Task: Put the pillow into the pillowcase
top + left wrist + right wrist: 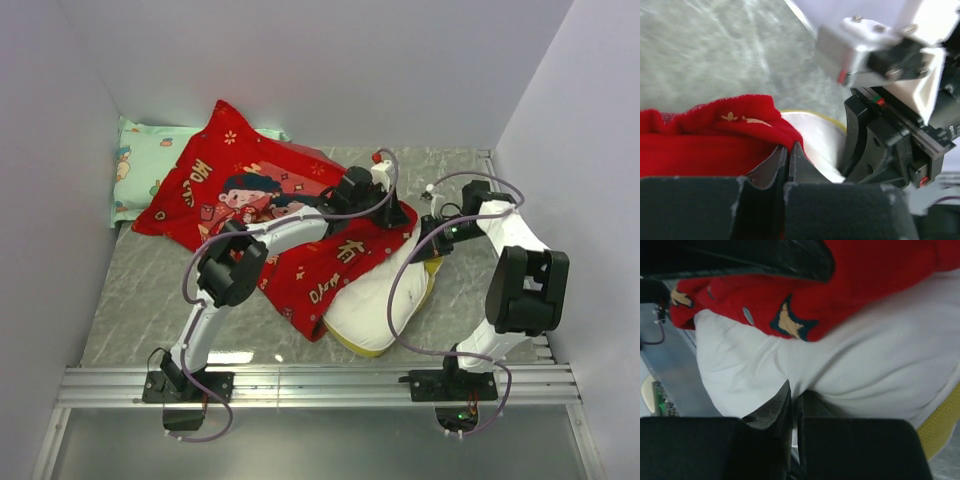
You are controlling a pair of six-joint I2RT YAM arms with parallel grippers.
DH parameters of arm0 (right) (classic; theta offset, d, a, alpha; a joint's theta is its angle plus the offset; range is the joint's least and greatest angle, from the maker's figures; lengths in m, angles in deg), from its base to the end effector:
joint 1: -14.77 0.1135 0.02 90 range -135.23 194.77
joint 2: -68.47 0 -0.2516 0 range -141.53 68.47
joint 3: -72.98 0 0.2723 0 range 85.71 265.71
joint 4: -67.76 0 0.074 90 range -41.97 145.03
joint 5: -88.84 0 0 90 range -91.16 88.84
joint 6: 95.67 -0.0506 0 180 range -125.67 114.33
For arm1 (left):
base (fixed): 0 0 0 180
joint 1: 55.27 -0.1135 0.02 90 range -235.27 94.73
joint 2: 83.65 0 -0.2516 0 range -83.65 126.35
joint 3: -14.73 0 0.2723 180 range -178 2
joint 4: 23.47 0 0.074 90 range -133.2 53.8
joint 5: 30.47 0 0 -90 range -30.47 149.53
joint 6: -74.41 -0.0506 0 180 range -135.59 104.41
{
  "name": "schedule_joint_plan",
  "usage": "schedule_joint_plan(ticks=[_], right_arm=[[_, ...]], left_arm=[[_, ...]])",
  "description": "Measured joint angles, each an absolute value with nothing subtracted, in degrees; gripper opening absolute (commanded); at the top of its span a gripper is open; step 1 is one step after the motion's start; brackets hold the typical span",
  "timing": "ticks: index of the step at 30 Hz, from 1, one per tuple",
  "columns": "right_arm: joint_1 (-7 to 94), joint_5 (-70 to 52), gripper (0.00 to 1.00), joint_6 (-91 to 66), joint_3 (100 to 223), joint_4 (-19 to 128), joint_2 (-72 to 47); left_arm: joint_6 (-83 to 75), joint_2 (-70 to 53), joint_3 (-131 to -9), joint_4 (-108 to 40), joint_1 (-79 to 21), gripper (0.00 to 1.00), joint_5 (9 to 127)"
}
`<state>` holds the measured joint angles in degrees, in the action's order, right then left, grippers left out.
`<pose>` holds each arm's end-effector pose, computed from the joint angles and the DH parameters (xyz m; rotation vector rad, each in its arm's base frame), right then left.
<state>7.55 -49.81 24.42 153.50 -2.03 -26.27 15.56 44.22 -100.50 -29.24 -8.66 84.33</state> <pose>0.3182 -0.0020 0.1905 -0.5704 2.5128 1.0602 0.3651 -0.4171 0.2147 0.6026 2.0037 -1.2891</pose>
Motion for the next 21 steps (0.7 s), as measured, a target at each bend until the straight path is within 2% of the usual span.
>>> schedule_joint_plan(ticks=[1,3,4,6,7,8,9,10,11,12,18,21], right_arm=[[6.9,-50.8,0.0,24.4,153.1,-2.2,-25.5],[5.5,-51.7,0.0,24.4,152.4,-2.9,-24.7],[5.1,-51.9,0.0,24.4,152.1,-3.0,-24.6],[4.6,-51.8,0.1,24.4,151.6,-2.9,-24.6],[4.5,-51.8,0.25,24.4,151.3,-2.6,-24.6],[4.6,-51.8,0.37,23.9,151.2,-2.6,-24.6],[4.6,-51.6,0.49,23.4,151.1,-2.4,-24.5],[4.5,-51.3,0.76,23.0,151.0,-2.1,-24.5],[4.5,-50.9,0.82,22.3,151.0,-2.1,-24.5],[4.5,-50.4,0.97,22.1,151.0,-2.2,-24.4],[3.1,-44.7,1.0,20.9,151.2,-6.2,-21.7],[2.7,-42.4,1.0,21.2,151.3,-9.5,-21.2]], left_arm=[[17.7,44.2,-100.0,-27.8,-8.3,0.01,84.3],[20.2,44.9,-99.9,-26.8,-7.7,0.18,84.2],[20.4,45.4,-100.4,-27.2,-7.6,0.42,84.2],[19.5,46.3,-102.0,-29.3,-7.8,0.58,84.5],[17.9,46.3,-102.1,-31.1,-8.0,0.69,84.9],[15.7,45.6,-102.1,-33.5,-8.3,0.71,85.1],[13.3,44.7,-101.7,-36.5,-8.6,0.79,84.8],[9.9,42.5,-99.8,-39.2,-8.8,0.88,83.7],[6.5,39.0,-96.7,-42.0,-9.1,0.9,82.6],[3.5,34.7,-92.9,-45.3,-9.4,0.91,81.4],[-10.8,2.2,-73.0,-58.7,-9.3,0.97,72.9],[-13.1,-4.8,-66.6,-60.0,-8.3,0.97,71.7]])
